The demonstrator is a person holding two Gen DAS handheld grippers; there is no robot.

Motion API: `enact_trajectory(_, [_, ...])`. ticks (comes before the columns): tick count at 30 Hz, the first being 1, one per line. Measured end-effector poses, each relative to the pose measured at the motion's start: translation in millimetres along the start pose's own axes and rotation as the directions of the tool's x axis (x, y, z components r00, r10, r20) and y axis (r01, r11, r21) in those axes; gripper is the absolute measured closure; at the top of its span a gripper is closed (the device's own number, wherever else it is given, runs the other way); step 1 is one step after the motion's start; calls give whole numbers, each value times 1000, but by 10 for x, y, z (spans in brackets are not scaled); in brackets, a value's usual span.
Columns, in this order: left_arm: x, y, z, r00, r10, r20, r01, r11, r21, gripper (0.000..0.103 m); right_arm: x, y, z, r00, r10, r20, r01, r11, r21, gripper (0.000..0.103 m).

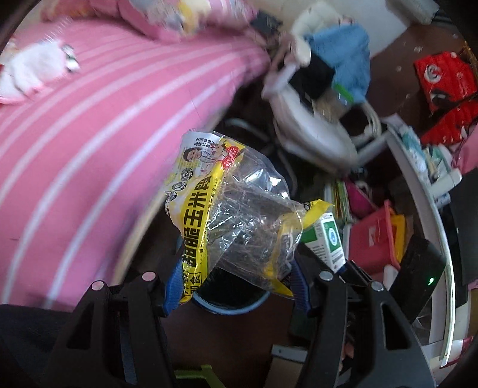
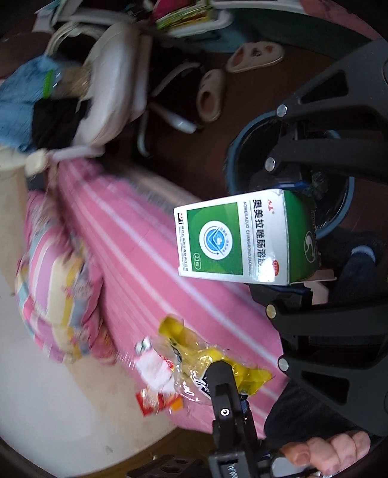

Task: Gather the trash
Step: 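Carry the wrapper and green box to the floor bin and release both, then swing both tools back over the bed toward the red bag and cloth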

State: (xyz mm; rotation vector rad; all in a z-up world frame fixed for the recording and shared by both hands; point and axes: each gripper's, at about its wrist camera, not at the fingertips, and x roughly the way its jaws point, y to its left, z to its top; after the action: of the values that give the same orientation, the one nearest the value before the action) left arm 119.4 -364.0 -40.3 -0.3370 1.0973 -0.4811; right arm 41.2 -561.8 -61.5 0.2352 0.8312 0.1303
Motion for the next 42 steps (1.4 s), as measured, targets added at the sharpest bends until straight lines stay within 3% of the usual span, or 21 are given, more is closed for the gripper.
enact_trajectory(5, [634,-14,-40,990,-28,-140,24,999,-29,45,334,-338,-219,994,-58,-91,63,997,50,59])
enact_trajectory(11, [1305,76,-57,948,-87,-307,62,994,-92,45,649,-551,-451,978,-104,-183,119,990,75,59])
enact_trajectory(17, [1831,16,-57,908,-75,-413,52,996,-66,44,857,-691,-571,961,-138,-241,164,983,88,58])
enact_trajectory(18, [1883,-2,-56,903,-72,-424,54,997,-56,40,882,-714,-585,958,-146,-246,173,981,93,58])
enact_trajectory(19, [1903,23,-68,893,-81,-443,62,996,-57,36,913,-750,-604,954,-158,-254,188,977,97,54])
enact_trajectory(20, [1954,3,-70,886,-81,-456,60,996,-61,24,928,-772,-619,951,-173,-258,204,974,99,46])
enact_trajectory(21, [1976,15,-71,885,-63,-461,43,998,-54,18,923,-763,-616,949,-185,-256,217,971,101,26])
enact_trajectory(22, [1996,14,-64,887,-53,-458,36,998,-48,19,902,-783,-625,946,-215,-243,245,964,102,15])
enact_trajectory(28, [1926,83,-24,896,-89,-435,52,994,-98,16,823,-784,-656,938,-226,-263,261,959,107,14])
enact_trajectory(33, [1690,208,13,913,-123,-389,63,985,-163,16,625,-641,-607,952,-213,-221,237,967,89,14])
enact_trajectory(38, [1271,307,49,941,-172,-291,108,968,-226,16,378,-381,-438,971,-185,-151,196,978,66,14])
enact_trajectory(42, [792,414,94,961,-229,-157,178,942,-284,16,133,-33,-193,987,-140,-80,143,989,29,14])
